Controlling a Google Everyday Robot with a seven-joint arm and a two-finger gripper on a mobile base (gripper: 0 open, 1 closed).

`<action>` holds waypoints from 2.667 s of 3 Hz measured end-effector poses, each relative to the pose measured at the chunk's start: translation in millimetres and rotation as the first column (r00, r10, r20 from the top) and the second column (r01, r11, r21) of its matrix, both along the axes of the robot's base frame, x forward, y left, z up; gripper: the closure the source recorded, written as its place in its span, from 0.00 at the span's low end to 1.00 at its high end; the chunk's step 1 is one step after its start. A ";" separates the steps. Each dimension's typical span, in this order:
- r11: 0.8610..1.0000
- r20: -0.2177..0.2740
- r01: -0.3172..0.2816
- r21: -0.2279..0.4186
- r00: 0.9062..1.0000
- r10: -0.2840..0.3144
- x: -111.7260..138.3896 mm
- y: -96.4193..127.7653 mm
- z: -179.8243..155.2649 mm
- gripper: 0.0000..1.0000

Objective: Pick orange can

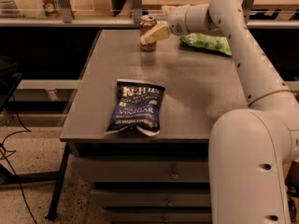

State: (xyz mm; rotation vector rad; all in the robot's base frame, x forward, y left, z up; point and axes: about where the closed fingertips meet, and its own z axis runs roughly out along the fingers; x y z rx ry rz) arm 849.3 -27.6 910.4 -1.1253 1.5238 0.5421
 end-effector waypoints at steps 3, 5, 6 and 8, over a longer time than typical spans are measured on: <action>1.000 -0.035 0.024 0.008 0.999 -0.024 11.1 18.2 -14.6 0.40; 0.997 -0.031 0.055 0.045 0.998 -0.053 5.8 2.6 -0.6 0.87; 0.996 0.034 0.059 0.068 0.998 -0.061 -16.3 -18.2 36.5 1.00; 0.996 0.141 0.035 0.085 0.989 -0.047 -52.3 -36.0 81.8 1.00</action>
Offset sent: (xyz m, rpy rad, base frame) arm 0.0110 0.0151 -0.0097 0.0106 0.0273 -0.0372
